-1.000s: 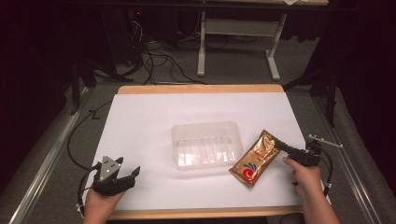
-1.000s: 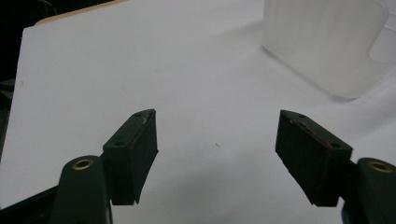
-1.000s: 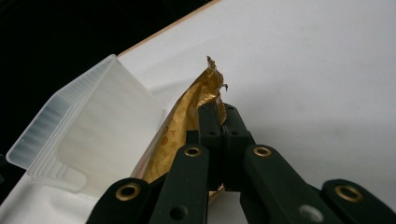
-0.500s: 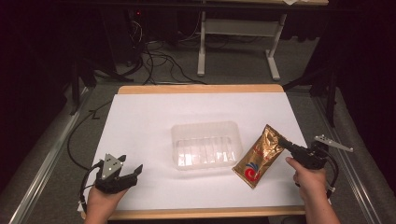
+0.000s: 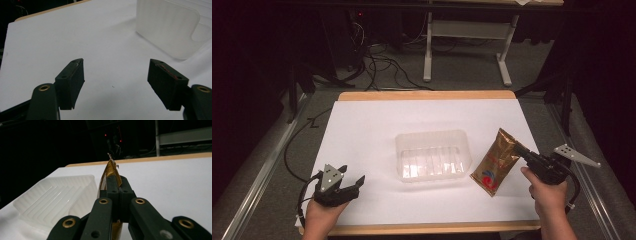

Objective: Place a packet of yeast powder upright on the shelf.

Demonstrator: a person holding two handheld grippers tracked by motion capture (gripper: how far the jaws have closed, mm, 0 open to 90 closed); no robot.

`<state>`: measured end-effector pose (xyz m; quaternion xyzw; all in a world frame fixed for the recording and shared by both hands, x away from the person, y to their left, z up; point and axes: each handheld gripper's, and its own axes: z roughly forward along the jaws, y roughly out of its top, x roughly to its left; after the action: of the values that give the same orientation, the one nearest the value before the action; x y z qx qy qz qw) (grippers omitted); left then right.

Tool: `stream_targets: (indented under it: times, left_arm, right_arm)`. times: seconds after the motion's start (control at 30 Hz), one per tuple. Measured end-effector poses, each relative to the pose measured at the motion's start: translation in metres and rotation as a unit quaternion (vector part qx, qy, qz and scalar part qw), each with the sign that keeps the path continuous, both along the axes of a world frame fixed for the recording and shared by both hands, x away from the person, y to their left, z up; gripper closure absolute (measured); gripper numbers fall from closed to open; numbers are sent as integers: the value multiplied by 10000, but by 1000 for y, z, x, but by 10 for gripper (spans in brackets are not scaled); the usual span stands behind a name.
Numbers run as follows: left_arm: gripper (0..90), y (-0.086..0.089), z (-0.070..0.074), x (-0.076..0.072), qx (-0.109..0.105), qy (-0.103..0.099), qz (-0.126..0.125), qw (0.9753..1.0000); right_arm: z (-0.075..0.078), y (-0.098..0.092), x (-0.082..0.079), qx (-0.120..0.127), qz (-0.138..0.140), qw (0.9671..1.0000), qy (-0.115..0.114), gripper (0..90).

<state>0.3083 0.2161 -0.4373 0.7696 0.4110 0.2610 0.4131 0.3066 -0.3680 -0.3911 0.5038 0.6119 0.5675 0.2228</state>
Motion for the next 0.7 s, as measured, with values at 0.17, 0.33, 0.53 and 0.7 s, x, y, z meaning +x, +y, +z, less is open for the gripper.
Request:
stream_targets:
  times: [0.17,0.33,0.53,0.7]
  left_arm:
    - [301,0,0,0,7,-5,-2,10000]
    - [301,0,0,0,17,-6,1,10000]
    - [300,1,0,0,13,-25,14,10000]
    - [300,1,0,0,-1,-35,25,10000]
  right_arm:
    - [7,5,-6,-113,-100,9996,-240,900]
    - [11,8,-9,-208,-151,9988,-422,900]
    - [14,9,-13,-268,-285,9975,-590,900]
    - [18,10,-17,-267,-420,9961,-734,900]
